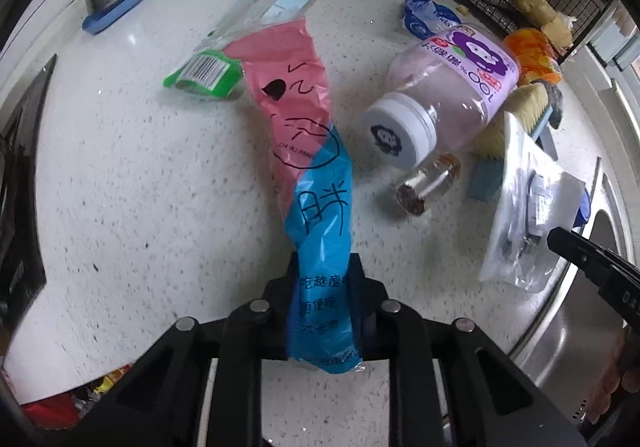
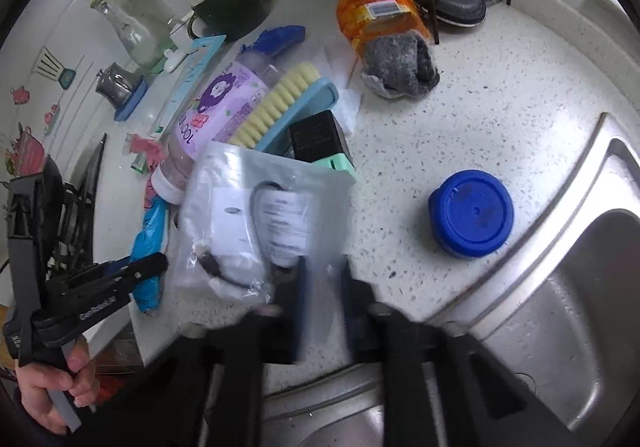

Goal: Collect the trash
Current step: 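Carry both bags down over the red bucket with both tools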

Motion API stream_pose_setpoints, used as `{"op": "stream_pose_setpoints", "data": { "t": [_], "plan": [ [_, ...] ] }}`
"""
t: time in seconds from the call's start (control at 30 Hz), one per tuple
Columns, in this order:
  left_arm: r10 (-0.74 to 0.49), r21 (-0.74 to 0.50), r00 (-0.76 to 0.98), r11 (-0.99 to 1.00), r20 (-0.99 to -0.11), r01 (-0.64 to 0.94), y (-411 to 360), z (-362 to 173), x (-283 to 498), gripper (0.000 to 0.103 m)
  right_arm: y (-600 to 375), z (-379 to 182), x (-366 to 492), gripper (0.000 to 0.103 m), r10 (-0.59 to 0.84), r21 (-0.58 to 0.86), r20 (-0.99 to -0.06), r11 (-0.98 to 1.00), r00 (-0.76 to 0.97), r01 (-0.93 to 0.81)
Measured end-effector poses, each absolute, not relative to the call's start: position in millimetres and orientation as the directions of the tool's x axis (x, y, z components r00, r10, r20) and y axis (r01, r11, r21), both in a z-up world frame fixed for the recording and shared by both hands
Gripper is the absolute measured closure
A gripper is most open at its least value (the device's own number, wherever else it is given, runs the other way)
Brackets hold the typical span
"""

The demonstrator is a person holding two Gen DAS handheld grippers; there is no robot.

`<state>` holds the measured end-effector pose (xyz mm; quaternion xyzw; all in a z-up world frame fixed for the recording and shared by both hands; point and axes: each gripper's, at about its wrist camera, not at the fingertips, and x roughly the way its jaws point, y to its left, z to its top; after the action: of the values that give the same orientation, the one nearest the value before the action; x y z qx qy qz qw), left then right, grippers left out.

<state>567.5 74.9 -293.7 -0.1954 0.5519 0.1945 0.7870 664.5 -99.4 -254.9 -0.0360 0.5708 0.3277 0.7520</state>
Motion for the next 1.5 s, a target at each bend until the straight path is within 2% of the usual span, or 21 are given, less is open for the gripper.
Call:
{"op": "stream_pose_setpoints", "data": {
  "t": [0.33,0.87,1.13,1.5],
  "plan": [
    [0.063,-0.148,0.396,0.866,-0.916,-0.478,63,-271,524,0.089,-104,-231,635,0.102,0.507,0.334,-0.840,0.764,0.194,-0.552],
    [0.038,-0.171,0.480,0.907,-0.876,-0.384,53,-213,459,0.089,-96,-175,564,0.102,0.575,0.339,-0.776,0.727,0.259,-0.598],
    [0.018,-0.170,0.508,0.931,-0.861,-0.322,57,-197,402,0.089,-88,-153,501,0.102,0.569,0.318,-0.759,0.749,0.318,-0.582],
    [-0.056,-0.160,0.524,0.975,-0.850,-0.156,57,-190,304,0.089,-86,-139,368,0.102,0.532,0.338,-0.730,0.827,0.430,-0.449]
  ]
}}
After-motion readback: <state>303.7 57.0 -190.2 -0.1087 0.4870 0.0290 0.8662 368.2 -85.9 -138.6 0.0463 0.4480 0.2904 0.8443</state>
